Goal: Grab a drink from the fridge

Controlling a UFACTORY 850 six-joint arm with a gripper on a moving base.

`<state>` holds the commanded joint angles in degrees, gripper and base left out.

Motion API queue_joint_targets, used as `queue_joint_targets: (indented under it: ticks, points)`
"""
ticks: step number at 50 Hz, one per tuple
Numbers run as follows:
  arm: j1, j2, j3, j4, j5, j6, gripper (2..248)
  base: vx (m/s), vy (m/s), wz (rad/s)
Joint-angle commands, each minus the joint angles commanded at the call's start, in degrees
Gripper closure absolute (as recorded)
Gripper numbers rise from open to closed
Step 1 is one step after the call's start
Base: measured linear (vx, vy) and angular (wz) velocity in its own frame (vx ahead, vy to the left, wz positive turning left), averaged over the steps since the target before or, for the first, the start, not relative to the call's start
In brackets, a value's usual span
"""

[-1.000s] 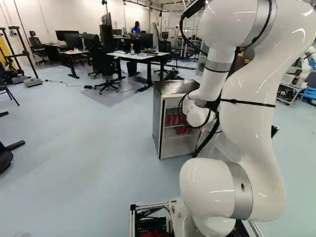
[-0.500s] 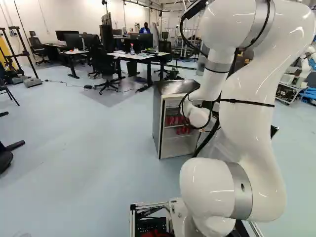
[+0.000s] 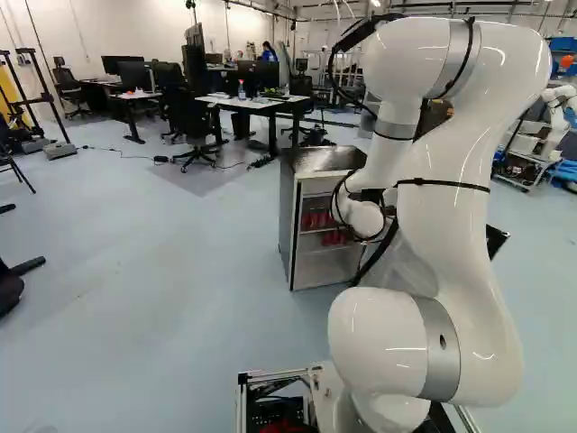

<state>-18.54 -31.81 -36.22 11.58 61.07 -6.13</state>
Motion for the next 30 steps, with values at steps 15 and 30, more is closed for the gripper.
queue_joint_targets:
  ticks: [15,30]
  points:
    - [-0.16,-2.91,-1.38,-8.72,-0.77,0.00,3,0.000,0.000,0.000]
    - [-0.16,-5.66,-2.56,-16.65,-1.74,0.00,3,0.000,0.000,0.000]
